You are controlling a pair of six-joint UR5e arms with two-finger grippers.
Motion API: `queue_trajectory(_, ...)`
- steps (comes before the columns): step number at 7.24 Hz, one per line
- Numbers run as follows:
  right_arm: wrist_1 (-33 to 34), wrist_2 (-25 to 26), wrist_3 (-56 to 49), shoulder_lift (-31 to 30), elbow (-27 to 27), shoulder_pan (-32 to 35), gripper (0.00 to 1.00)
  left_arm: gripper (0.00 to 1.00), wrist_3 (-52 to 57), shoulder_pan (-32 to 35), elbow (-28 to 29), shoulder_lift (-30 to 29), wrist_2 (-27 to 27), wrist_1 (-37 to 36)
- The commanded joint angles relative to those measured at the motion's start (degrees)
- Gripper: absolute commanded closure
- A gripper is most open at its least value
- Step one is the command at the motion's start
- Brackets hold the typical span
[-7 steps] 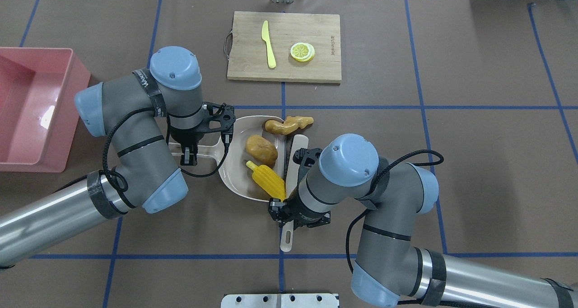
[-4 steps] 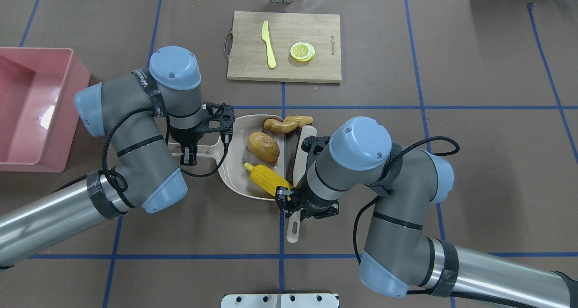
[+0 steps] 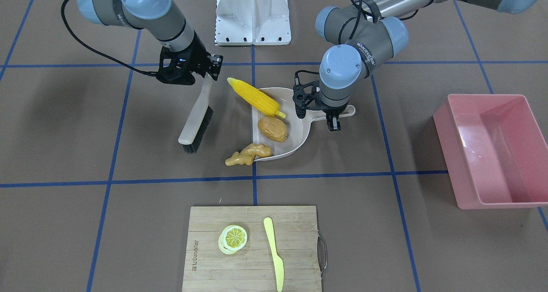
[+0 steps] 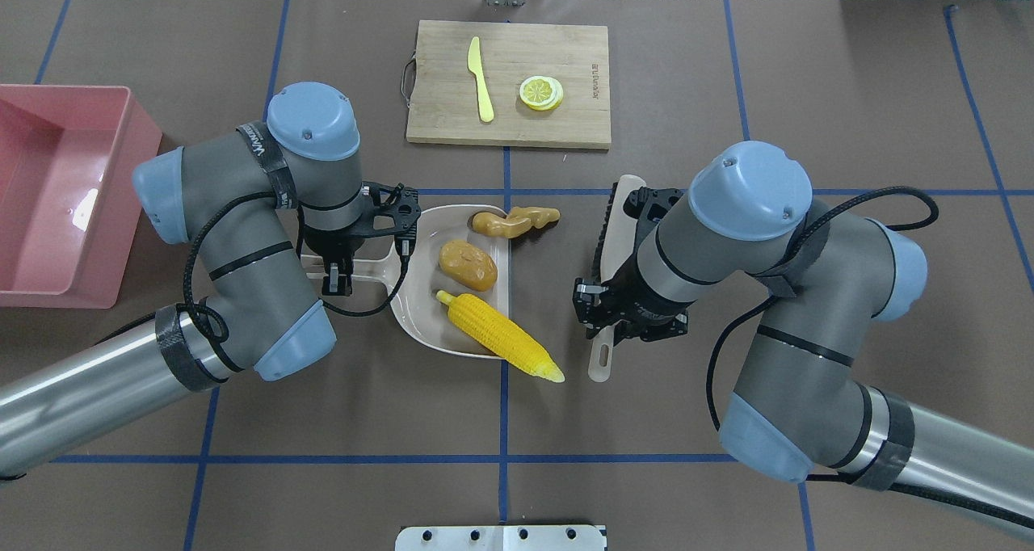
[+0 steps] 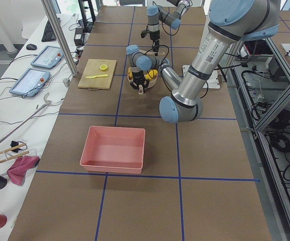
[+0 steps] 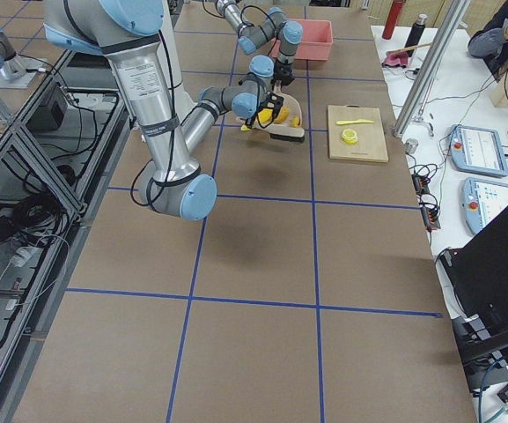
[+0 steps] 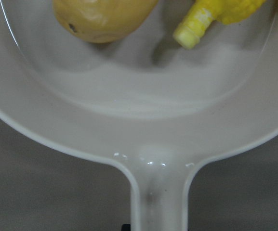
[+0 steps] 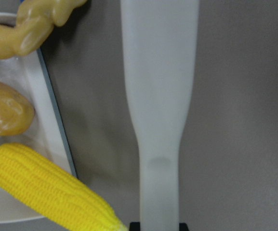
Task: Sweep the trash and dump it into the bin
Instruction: 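Lift the brush back and sweep the corn further into the dustpan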
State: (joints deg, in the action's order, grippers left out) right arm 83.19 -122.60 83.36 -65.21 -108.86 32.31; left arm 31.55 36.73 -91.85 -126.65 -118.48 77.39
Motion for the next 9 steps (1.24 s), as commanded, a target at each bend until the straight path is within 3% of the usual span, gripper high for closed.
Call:
queue_trajectory(1, 1.3, 0.6, -15.7, -0.5, 3.5, 4.1, 1.0, 1.0, 0.0, -0.1, 0.3, 0.0, 0.0, -0.4)
queue_trajectory(3, 3.7, -1.6, -28.3, 3.1, 9.1, 6.3, 1.0, 1.0, 0.1, 0.0, 0.0, 0.0, -0.1, -1.7)
queue_trajectory(5, 11.3, -6.2, -38.1, 5.2, 10.6, 6.5, 1.0, 1.0, 0.1, 0.2, -0.3, -0.1, -0.2, -4.2)
queue_trajectory(7, 16.2, -9.8, -40.8, 5.9, 10.7, 6.4, 1.0, 1.0, 0.1, 0.5, -0.3, -0.4, -0.3, -7.0)
queue_trajectory(9, 17.1, -9.9, -42.7, 8.5, 13.0, 6.3, 1.0, 1.0, 0.1, 0.7, -0.2, -1.2, -0.2, -8.7)
